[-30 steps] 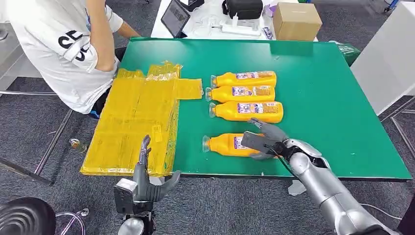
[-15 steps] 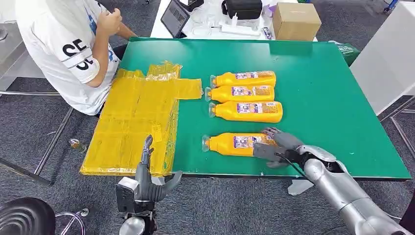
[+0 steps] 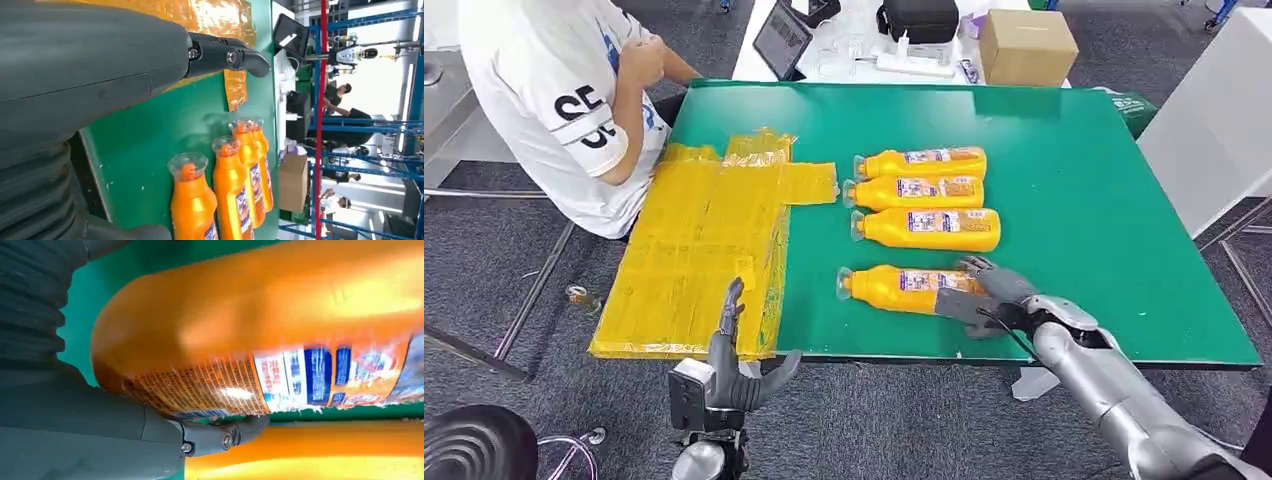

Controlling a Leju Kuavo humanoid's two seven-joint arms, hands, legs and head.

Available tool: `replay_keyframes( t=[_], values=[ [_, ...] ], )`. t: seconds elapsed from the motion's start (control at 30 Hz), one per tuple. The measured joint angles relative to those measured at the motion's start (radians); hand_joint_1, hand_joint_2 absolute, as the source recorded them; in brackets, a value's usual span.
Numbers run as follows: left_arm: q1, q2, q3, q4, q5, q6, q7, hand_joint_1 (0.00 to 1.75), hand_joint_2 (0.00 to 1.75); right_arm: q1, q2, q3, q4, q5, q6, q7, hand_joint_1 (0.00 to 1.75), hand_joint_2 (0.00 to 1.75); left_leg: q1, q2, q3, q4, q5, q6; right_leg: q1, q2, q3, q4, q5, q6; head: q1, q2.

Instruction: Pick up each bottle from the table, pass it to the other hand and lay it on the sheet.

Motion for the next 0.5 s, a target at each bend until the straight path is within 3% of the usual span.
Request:
replay_keyframes(
  t=[0.07, 0.1, 0.13, 0.17, 0.5],
  values=[
    [-0.001, 0.0, 0.0, 0.005, 0.004, 0.001, 0.003, 0.0, 1.75, 0.002, 0.009, -0.002, 0.008, 0.012, -0.026, 0.0, 0.0, 1.75, 0.0, 0.0, 0.001, 0.0, -0.001, -0.001, 0.0, 0.001, 0.0, 0.0, 0.0, 0.0, 0.0, 0.0],
    [-0.001, 0.0, 0.0, 0.007, 0.005, 0.001, 0.003, 0.0, 1.75, 0.003, 0.013, -0.003, 0.011, 0.013, -0.03, 0.0, 0.44, 1.75, 0.0, 0.001, 0.002, 0.0, -0.001, -0.001, 0.0, 0.001, 0.001, 0.0, 0.0, 0.0, 0.0, 0.0],
    [-0.001, 0.0, 0.0, 0.008, 0.005, 0.001, 0.003, 0.0, 1.75, 0.004, 0.014, -0.004, 0.013, 0.015, -0.031, 0.0, 1.43, 1.75, 0.0, 0.002, 0.003, 0.0, -0.001, -0.001, 0.0, 0.002, 0.001, 0.0, 0.0, 0.0, -0.001, 0.0],
    [-0.002, 0.0, 0.0, 0.01, 0.006, 0.001, 0.003, 0.0, 1.75, 0.005, 0.017, -0.005, 0.014, 0.016, -0.033, 0.0, 1.71, 1.75, 0.0, 0.003, 0.004, 0.0, -0.001, -0.001, 0.0, 0.003, 0.002, 0.0, 0.0, 0.0, 0.0, 0.0],
    [-0.002, 0.0, 0.001, 0.01, 0.013, -0.011, 0.006, 0.0, 1.75, 0.061, 0.034, -0.069, -0.022, 0.038, -0.084, -0.026, 1.75, 1.75, 0.0, 0.005, 0.006, 0.0, -0.001, -0.001, 0.0, 0.004, 0.004, 0.0, 0.0, 0.0, 0.0, 0.0]
  ],
)
